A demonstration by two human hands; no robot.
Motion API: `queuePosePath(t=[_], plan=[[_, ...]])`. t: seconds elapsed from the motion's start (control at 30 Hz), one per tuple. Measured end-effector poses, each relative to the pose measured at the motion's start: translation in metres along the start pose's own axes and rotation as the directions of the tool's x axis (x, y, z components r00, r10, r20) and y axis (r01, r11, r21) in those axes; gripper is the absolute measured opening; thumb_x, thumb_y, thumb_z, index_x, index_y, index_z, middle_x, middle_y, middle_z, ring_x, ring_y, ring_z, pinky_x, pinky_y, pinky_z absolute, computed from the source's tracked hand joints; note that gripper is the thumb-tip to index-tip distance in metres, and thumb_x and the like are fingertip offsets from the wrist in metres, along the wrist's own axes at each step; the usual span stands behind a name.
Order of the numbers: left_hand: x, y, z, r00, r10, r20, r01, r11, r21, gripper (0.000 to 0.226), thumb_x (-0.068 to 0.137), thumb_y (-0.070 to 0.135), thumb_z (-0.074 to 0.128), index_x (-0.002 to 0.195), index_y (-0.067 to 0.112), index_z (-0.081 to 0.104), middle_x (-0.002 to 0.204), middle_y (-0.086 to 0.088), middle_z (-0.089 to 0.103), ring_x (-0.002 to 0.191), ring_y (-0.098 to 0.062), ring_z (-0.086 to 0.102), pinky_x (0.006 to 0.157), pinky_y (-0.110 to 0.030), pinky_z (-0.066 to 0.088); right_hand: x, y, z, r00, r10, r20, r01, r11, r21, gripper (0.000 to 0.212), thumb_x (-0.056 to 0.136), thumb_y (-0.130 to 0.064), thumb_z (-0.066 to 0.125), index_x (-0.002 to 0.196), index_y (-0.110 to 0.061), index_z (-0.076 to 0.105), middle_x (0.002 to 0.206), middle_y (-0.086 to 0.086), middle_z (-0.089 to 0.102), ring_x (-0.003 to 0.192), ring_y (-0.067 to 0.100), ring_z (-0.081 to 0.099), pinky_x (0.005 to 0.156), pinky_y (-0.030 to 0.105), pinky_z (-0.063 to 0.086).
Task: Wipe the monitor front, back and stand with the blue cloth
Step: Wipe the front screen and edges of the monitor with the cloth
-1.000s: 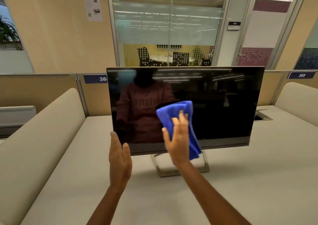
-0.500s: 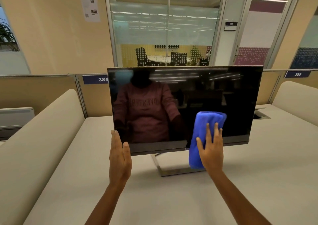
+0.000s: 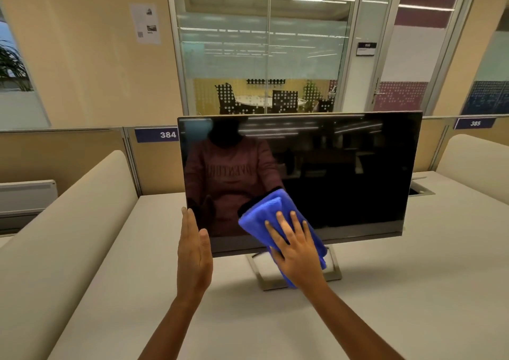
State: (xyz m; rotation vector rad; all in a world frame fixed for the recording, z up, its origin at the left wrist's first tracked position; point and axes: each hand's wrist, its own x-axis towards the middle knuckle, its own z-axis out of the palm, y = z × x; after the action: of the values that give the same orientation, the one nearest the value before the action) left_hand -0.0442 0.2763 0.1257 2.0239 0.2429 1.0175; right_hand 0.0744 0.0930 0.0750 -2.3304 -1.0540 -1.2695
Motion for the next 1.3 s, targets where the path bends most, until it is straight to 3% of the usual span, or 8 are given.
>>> queuePosePath(t=[0.3, 0.43, 0.6, 0.73, 0.93, 1.1, 1.2, 1.3], plan=[[0.044, 0.024, -0.007, 0.996, 0.073, -0.040, -0.080, 0.980, -0.182, 0.074, 0.080, 0.075, 0.006, 0.139, 0.030, 0.003, 0.145, 0.023, 0.005, 0.137, 0.007, 0.005, 0.107, -0.001, 0.003, 0.072, 0.057, -0.046, 0.812, 0.567, -0.135, -0.544, 0.821, 0.176, 0.057, 0.096, -0.047, 0.029, 0.142, -0.013, 0.028, 0.147, 0.022, 0.027, 0.133, 0.046, 0.028, 0.095, 0.062, 0.039], [0.055, 0.031, -0.008, 0.998, 0.044, -0.055, -0.059, 0.945, -0.321, 0.074, 0.076, 0.080, 0.009, 0.136, 0.038, 0.008, 0.143, 0.028, 0.010, 0.135, 0.011, 0.009, 0.107, -0.001, 0.007, 0.136, 0.010, -0.042, 0.854, 0.466, -0.230, -0.462, 0.884, 0.075, 0.056, 0.092, -0.047, 0.037, 0.139, -0.016, 0.035, 0.145, 0.020, 0.034, 0.133, 0.042, 0.029, 0.099, 0.062, 0.031], [0.058, 0.032, -0.008, 0.998, 0.017, -0.058, -0.038, 0.925, -0.379, 0.073, 0.075, 0.081, 0.013, 0.135, 0.041, 0.013, 0.144, 0.024, 0.018, 0.133, 0.014, 0.015, 0.105, 0.000, 0.013, 0.125, -0.069, -0.005, 0.989, -0.028, -0.147, 0.030, 0.999, 0.010, 0.066, 0.087, -0.044, 0.048, 0.145, -0.030, 0.021, 0.156, 0.001, 0.009, 0.141, 0.032, 0.015, 0.109, 0.059, 0.016], [0.060, 0.033, -0.014, 0.998, 0.013, -0.066, -0.037, 0.927, -0.373, 0.080, 0.071, 0.084, 0.012, 0.136, 0.036, 0.013, 0.138, 0.031, 0.020, 0.125, 0.023, 0.019, 0.099, 0.004, 0.017, 0.078, -0.059, 0.016, 0.979, -0.169, -0.110, 0.165, 0.985, -0.047, 0.069, 0.086, -0.042, 0.051, 0.146, -0.032, 0.018, 0.157, -0.006, 0.004, 0.143, 0.026, 0.013, 0.112, 0.053, 0.016], [0.066, 0.032, -0.018, 0.998, 0.009, -0.067, -0.034, 0.924, -0.380, 0.081, 0.072, 0.084, 0.011, 0.137, 0.036, 0.018, 0.144, 0.020, 0.023, 0.138, -0.003, 0.021, 0.110, -0.019, 0.017, 0.044, 0.014, -0.003, 0.976, 0.096, -0.195, -0.116, 0.989, -0.093, 0.056, 0.093, -0.049, 0.037, 0.144, -0.033, 0.022, 0.155, -0.004, 0.013, 0.140, 0.030, 0.020, 0.107, 0.054, 0.026], [0.065, 0.033, -0.016, 0.998, -0.020, -0.062, -0.009, 0.896, -0.444, 0.089, 0.069, 0.087, 0.014, 0.139, 0.033, 0.020, 0.148, 0.013, 0.025, 0.138, -0.005, 0.022, 0.115, -0.026, 0.016, 0.097, 0.023, -0.027, 0.821, 0.506, -0.265, -0.517, 0.856, 0.034, 0.056, 0.095, -0.050, 0.028, 0.141, -0.019, 0.029, 0.147, 0.015, 0.031, 0.134, 0.041, 0.027, 0.100, 0.061, 0.034], [0.066, 0.035, -0.020, 0.999, -0.037, -0.037, 0.014, 0.863, -0.505, 0.099, 0.067, 0.088, 0.019, 0.143, 0.026, 0.021, 0.147, 0.008, 0.031, 0.137, -0.007, 0.028, 0.112, -0.020, 0.022, 0.140, -0.009, -0.029, 0.798, 0.515, -0.312, -0.528, 0.848, 0.051, 0.053, 0.091, -0.045, 0.038, 0.138, -0.020, 0.035, 0.144, 0.017, 0.038, 0.131, 0.042, 0.033, 0.097, 0.061, 0.035], [0.071, 0.038, -0.030, 0.996, -0.051, -0.068, 0.006, 0.841, -0.541, 0.102, 0.065, 0.088, 0.025, 0.144, 0.024, 0.020, 0.143, 0.005, 0.038, 0.134, -0.009, 0.035, 0.105, -0.009, 0.028, 0.172, -0.065, -0.023, 0.911, 0.277, -0.304, -0.268, 0.961, 0.071, 0.055, 0.086, -0.044, 0.046, 0.138, -0.027, 0.037, 0.146, 0.009, 0.036, 0.136, 0.036, 0.026, 0.105, 0.058, 0.022]])
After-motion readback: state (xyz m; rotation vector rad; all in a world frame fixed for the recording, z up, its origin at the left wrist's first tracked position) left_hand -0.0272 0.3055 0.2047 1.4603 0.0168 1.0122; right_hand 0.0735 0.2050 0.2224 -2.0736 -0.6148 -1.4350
